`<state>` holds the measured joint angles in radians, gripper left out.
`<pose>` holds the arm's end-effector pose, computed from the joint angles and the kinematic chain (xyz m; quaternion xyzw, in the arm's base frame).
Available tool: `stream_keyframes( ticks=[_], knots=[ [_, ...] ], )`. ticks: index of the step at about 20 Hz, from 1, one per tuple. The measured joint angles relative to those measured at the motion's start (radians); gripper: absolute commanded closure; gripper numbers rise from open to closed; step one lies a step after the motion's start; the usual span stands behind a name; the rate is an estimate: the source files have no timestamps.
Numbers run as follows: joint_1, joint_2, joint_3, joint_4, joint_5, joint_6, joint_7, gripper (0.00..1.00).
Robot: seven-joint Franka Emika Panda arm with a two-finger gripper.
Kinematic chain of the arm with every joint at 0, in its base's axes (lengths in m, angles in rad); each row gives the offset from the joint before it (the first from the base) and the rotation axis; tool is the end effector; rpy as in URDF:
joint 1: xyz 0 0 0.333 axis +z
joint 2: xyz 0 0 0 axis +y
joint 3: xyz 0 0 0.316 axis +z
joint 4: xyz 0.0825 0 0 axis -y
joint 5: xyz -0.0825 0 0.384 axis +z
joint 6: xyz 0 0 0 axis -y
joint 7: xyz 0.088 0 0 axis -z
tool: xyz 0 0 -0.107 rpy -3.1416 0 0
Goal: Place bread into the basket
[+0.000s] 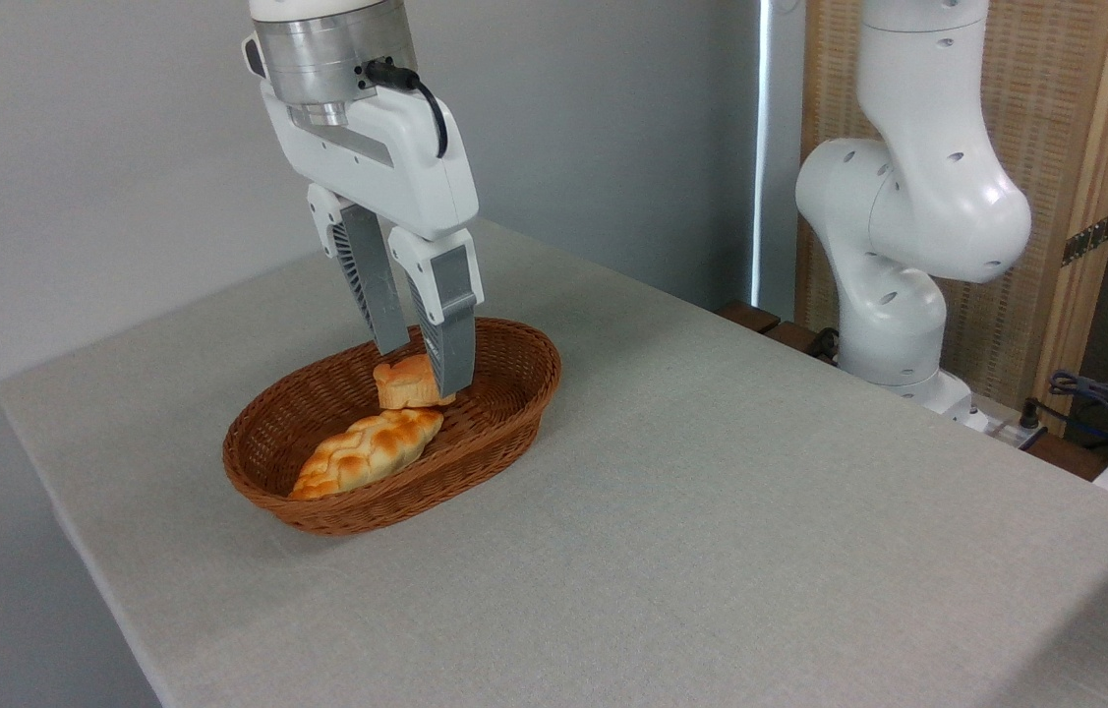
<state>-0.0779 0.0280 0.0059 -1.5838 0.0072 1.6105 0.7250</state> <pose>0.5648 -0.0400 0.6061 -0.9216 0.3882 0.0018 0.0033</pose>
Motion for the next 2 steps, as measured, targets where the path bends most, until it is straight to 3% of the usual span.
stream_keyframes(
  ticks=[2],
  knots=[
    [0.0, 0.0, 0.0, 0.0, 0.0, 0.0, 0.0, 0.0]
  ],
)
